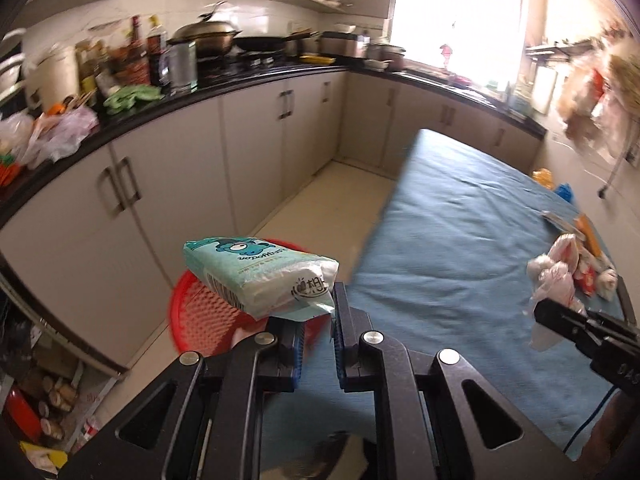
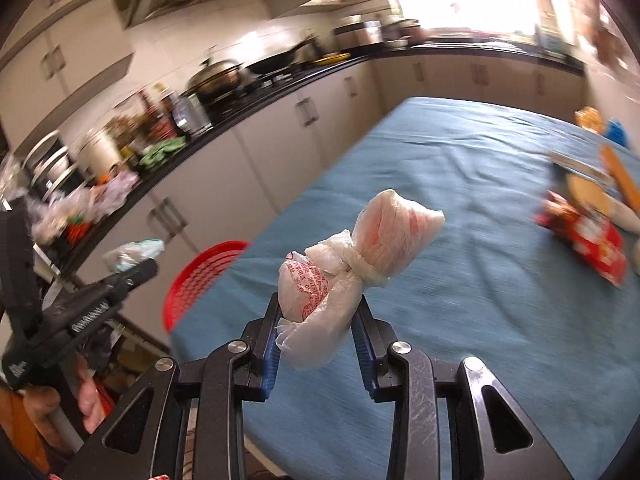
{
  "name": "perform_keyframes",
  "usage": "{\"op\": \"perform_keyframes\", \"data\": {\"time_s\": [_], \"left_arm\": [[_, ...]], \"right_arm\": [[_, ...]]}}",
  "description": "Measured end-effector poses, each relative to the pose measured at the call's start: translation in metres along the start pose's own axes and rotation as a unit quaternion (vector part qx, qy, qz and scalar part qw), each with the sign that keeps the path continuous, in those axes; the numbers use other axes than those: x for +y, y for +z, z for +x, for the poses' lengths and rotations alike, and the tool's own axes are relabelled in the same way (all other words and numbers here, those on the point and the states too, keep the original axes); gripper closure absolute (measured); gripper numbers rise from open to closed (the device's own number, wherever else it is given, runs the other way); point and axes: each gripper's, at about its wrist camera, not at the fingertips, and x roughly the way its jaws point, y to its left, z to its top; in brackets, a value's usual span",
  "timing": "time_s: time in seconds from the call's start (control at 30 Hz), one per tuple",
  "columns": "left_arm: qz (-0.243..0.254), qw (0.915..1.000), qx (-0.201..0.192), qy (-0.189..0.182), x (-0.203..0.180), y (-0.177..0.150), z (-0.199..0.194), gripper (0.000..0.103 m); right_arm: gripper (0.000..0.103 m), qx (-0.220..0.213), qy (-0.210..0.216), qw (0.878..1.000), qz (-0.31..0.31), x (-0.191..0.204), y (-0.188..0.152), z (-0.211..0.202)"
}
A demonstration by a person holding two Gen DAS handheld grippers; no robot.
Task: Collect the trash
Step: 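Carry the tissue bundle and tissue pack to the red basket and release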
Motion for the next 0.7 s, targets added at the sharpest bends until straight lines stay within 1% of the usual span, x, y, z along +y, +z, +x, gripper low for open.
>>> {"op": "perform_keyframes", "data": {"time_s": [0.17, 0.3, 0.4, 0.6, 0.67, 0.7], "left_arm": [[-0.024, 0.9994, 0.008, 0.024, 0.046, -0.004, 0.011, 0.091], [-0.044, 0.9985, 0.016, 0.028, 0.073, -0.007, 0.022, 0.091], [-0.055, 0.9980, 0.021, 0.024, 0.085, -0.009, 0.029, 0.091], [-0.064, 0.9975, 0.028, 0.011, 0.097, -0.010, 0.040, 0.091], [-0.066, 0.9974, 0.027, 0.010, 0.100, -0.011, 0.042, 0.091], [-0.065, 0.9975, 0.028, 0.007, 0.101, -0.012, 0.043, 0.089]], "right_arm": [[0.067, 0.012, 0.041, 0.999, -0.031, 0.046, 0.015, 0.035], [0.067, 0.021, 0.064, 0.996, -0.050, 0.078, 0.025, 0.059], [0.067, 0.032, 0.080, 0.994, -0.065, 0.103, 0.031, 0.082], [0.067, 0.056, 0.107, 0.990, -0.075, 0.132, 0.036, 0.118], [0.063, 0.062, 0.115, 0.988, -0.078, 0.139, 0.038, 0.128], [0.061, 0.065, 0.120, 0.988, -0.077, 0.142, 0.039, 0.134]]}}
